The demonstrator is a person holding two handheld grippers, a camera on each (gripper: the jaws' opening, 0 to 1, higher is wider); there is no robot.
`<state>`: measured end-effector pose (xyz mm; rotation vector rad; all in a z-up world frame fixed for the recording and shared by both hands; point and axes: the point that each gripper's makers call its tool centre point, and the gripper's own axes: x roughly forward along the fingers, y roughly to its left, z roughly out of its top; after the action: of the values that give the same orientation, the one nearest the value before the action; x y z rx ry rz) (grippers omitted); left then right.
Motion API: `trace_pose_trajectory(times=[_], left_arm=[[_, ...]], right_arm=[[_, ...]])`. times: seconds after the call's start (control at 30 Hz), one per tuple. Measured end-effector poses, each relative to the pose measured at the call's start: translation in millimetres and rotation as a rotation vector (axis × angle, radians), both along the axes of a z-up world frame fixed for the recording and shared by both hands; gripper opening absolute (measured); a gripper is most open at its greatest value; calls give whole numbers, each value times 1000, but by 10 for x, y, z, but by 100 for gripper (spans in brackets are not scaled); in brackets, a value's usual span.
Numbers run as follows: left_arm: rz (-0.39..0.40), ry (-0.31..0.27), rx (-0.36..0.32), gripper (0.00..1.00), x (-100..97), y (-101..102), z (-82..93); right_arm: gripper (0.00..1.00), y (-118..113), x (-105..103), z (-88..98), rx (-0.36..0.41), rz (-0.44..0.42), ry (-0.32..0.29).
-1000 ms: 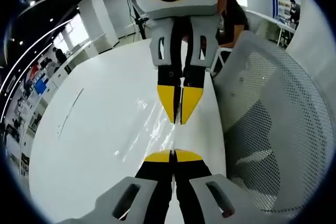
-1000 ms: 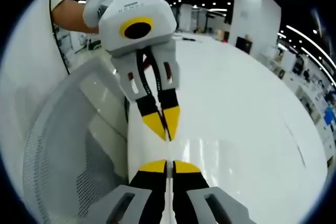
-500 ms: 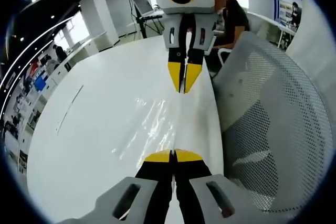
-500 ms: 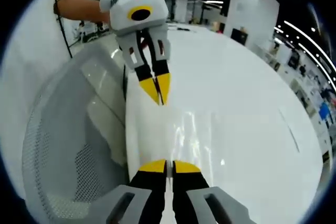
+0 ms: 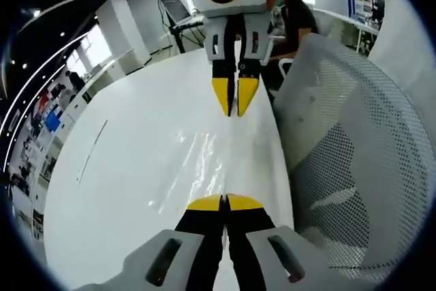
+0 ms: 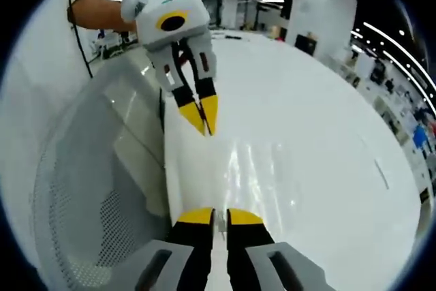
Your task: Open the resealable bag by pulling the two sides of the seal apart until the entire bag opening is separated and visibly accessible.
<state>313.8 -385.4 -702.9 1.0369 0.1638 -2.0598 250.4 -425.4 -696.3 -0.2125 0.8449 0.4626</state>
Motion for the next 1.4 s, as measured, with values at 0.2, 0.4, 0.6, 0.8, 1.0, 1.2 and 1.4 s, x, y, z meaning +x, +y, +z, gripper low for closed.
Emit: trace_pose_trajectory(times=[0.2, 0.4, 0.6, 0.8, 1.0, 1.2, 1.4], left_arm=[[-9, -22, -26, 0, -17, 7, -3], [-17, -32, -39, 0, -40, 12, -9], [-27, -33, -51, 0, -98, 20, 1], [-7, -23, -52, 0, -88, 35, -7], [-1, -18, -49, 0, -108, 52, -26], [-7, -16, -66, 0, -111, 38, 13], [-32, -37, -83, 0, -125, 34, 15]], right_arm=[[7, 56, 77, 112, 32, -6, -24], [7, 88, 201, 197, 46, -19, -52], [6, 141, 249, 94, 50, -11, -19], [4, 191, 226, 34, 77, -4, 7], [6, 244, 241, 55, 95, -3, -2], [6, 235, 258, 26, 97, -7, 9], [6, 202, 233, -21, 115, -17, 43]])
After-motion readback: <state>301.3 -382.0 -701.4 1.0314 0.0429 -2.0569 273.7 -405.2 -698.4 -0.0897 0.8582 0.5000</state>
